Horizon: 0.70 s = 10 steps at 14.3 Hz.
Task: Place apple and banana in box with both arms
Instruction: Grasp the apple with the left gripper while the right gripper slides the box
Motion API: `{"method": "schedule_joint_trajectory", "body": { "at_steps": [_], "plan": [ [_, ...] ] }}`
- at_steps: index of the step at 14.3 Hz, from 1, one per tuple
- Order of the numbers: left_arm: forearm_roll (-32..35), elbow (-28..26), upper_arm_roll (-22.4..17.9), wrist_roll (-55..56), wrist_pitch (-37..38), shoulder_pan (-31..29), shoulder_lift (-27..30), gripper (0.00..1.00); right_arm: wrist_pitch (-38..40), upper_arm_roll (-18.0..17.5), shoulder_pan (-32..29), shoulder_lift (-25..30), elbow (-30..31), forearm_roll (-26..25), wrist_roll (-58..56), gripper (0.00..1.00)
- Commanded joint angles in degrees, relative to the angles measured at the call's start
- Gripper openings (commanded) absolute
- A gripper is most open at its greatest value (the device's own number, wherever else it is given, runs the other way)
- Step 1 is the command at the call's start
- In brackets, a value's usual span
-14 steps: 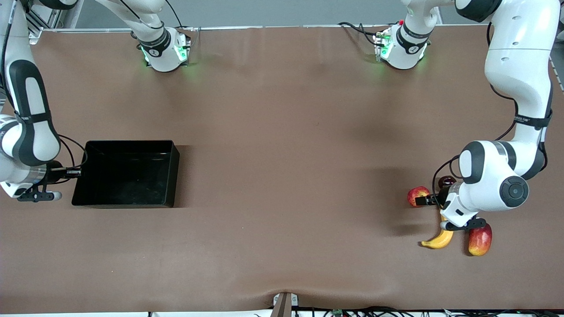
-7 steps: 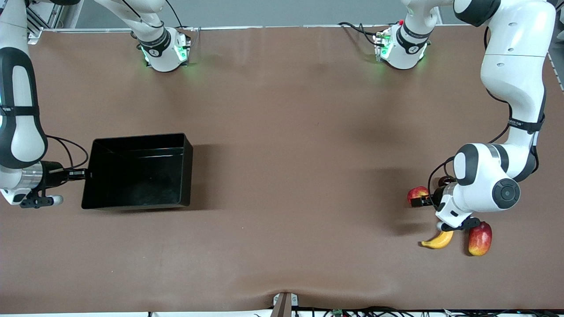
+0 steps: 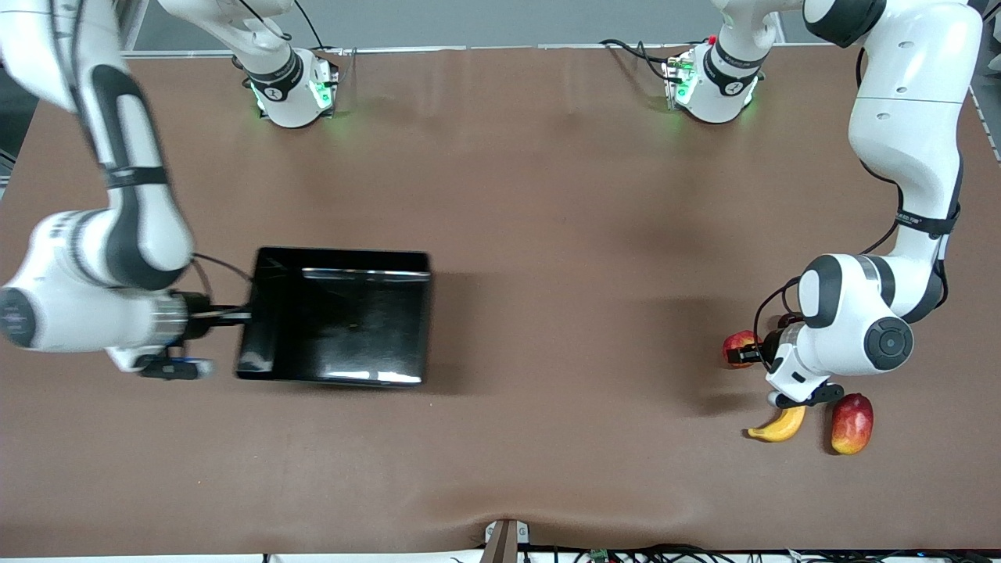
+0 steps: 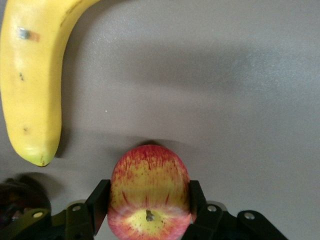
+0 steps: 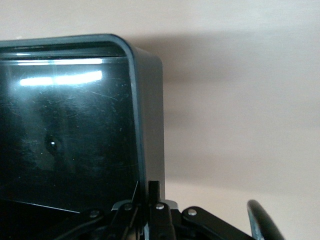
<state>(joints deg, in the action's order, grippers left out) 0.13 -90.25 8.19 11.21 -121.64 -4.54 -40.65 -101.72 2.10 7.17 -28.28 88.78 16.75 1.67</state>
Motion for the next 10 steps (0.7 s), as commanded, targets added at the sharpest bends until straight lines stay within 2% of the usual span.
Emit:
{"method": "schedule_joint_trajectory", "body": {
  "at_steps": [1, 2, 6, 10],
  "plan": [
    [-0.83, -1.33, 0.25, 0.48, -0.88, 0.06, 0.22, 0.05, 0.21, 0.53, 4.33, 0.51, -1.16, 3.98, 0.79, 0.0],
    [-0.83, -1.33, 0.25, 0.48, -0.79, -0.02, 0.4, 0.0, -1.1, 0.71, 6.26, 0.51, -0.98, 5.91, 0.79, 0.0],
    [-0.83, -0.97, 1.39, 2.68, 0.09, -0.2, 2.85, 0.0, -6.64, 0.71, 14.17, -1.24, -0.63, 5.67, 7.26, 0.0],
    [-0.74, -0.45, 4.38, 6.62, 4.91, -0.11, 7.42, 0.0, -11.91, 0.71, 20.07, -5.63, -0.72, 5.49, 10.19, 0.0]
  ]
}}
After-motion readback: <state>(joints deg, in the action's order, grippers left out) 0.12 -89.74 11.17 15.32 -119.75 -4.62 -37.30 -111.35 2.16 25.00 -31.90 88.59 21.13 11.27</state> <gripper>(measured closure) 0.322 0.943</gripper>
